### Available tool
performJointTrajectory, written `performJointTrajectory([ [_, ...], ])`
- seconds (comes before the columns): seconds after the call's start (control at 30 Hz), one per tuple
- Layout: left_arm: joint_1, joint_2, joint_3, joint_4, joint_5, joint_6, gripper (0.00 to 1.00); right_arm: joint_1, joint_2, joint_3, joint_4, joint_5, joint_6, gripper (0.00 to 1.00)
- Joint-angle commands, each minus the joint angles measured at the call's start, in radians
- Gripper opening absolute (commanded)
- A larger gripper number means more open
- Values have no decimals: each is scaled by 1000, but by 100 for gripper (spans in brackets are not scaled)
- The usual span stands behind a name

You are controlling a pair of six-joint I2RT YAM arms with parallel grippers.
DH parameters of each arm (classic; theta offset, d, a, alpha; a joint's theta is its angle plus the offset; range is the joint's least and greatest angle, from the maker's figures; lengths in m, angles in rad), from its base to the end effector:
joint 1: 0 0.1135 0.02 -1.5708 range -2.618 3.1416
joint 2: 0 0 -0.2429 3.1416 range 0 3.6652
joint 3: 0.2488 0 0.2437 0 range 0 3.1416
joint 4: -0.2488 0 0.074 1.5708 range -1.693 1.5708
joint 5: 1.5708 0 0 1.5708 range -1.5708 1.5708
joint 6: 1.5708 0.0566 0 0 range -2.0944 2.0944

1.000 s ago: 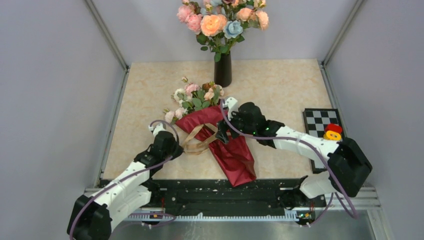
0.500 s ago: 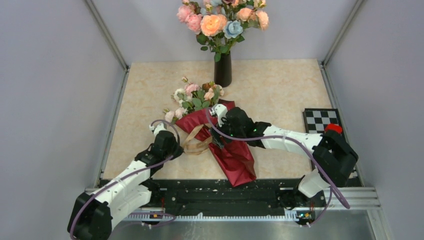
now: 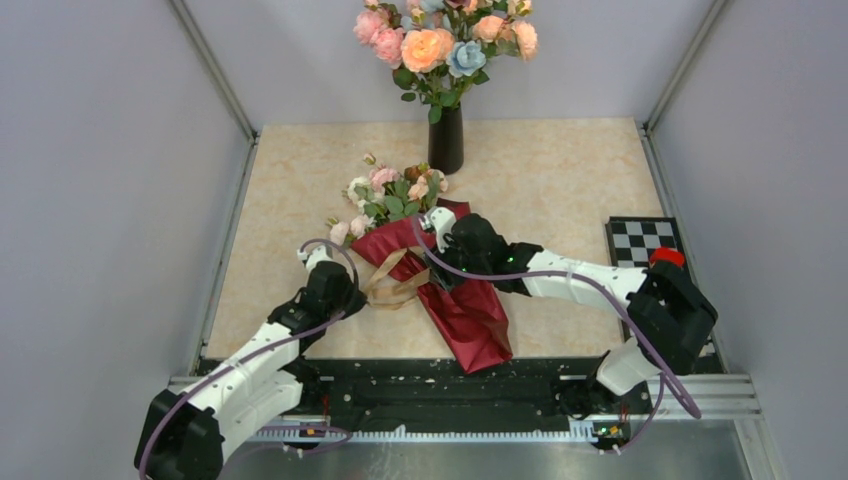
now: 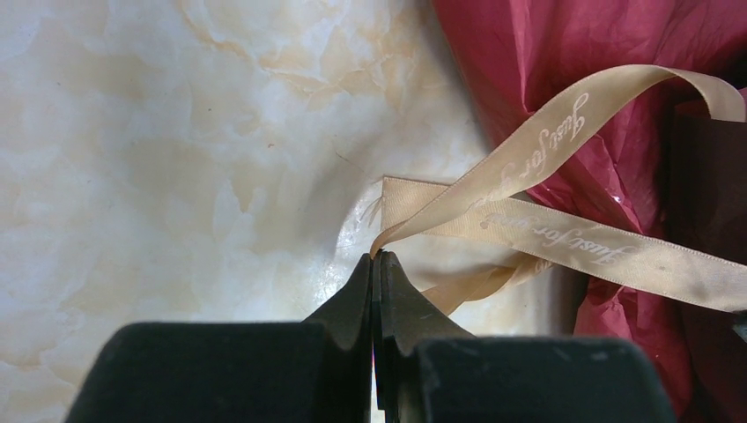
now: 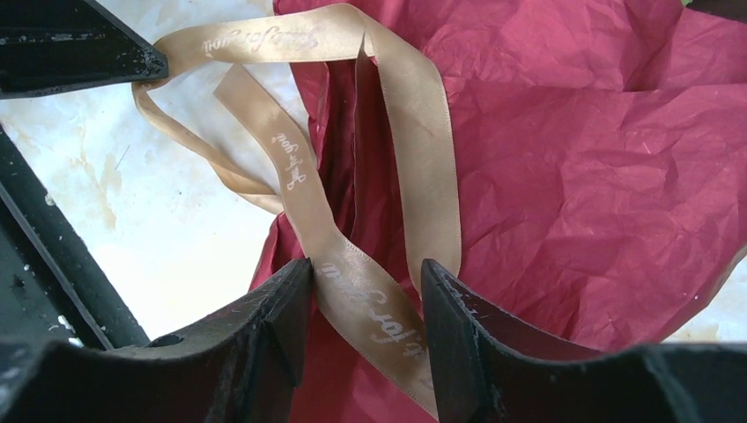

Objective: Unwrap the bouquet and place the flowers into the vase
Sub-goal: Untie the ribbon from the wrapping paper.

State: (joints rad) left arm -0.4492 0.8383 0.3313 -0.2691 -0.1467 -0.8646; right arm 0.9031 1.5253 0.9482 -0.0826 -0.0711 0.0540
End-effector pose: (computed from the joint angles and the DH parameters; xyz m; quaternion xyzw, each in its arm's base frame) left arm 0.1711 -0.0733 0.1408 -0.2174 0.8940 -0.1822 0.3469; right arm 0.2091 0.2716 0.1976 -0.3839 0.8113 0.2308 0.3756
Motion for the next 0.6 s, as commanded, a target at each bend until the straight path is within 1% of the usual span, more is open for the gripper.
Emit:
performJointTrajectory([
  [0.0,5,-28,26,22,-14,6,0,15,-62,38,-10,13,21,49],
  [0.27,4,-36,22,11,-26,6,0,14,-99,42,-39,18,46,41],
  [0.57,6,-22,-7,36,-43,-9,0,15,-136,39,-77,41,59,40],
])
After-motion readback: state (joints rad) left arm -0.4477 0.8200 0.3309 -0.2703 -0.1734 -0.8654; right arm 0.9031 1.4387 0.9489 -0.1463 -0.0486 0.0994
